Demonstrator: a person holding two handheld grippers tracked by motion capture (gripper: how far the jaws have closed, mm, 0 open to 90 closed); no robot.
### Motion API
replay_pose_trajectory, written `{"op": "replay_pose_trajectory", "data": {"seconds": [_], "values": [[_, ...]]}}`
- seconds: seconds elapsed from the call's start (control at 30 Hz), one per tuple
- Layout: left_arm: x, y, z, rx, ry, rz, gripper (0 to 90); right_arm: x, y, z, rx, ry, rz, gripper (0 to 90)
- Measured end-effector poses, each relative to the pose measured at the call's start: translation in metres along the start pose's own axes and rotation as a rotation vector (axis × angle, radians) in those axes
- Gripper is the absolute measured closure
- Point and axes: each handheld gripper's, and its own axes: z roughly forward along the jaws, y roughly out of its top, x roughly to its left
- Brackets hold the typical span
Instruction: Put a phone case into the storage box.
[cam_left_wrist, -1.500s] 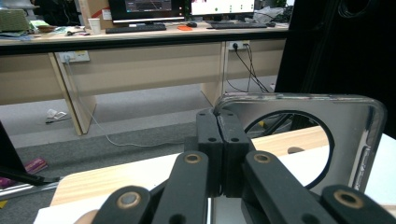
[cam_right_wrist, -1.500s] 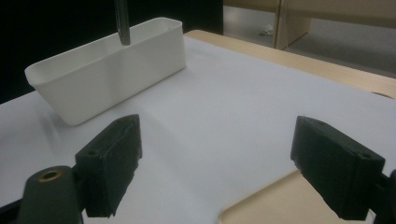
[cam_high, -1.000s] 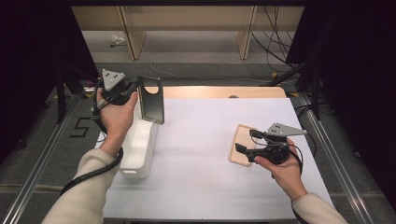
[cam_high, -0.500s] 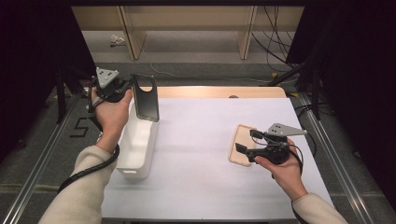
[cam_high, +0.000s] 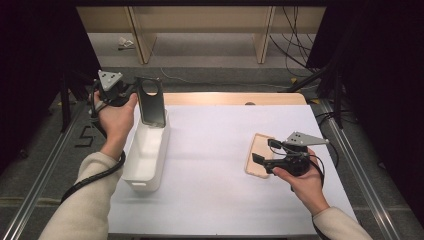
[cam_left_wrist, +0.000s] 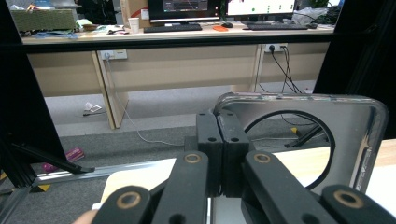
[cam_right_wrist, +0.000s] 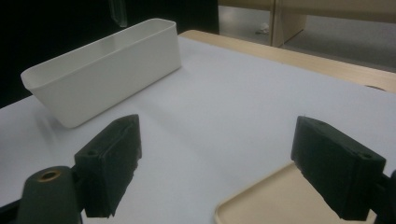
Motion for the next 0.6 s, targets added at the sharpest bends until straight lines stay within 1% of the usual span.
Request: {"op": "replay_pose_trajectory", "data": {"seconds": [0.27,0.6], "values": [[0.002,0.000,0.006,0.007,0.015,0.000,88.9,0.000,0.000,0.000,-0.002,0.001,0.003,17.0],[0.003,-0.001,0.011,0.010,0.023,-0.004,89.0,-0.001,0.000,0.000,-0.005,0.001,0.004,17.0]]}}
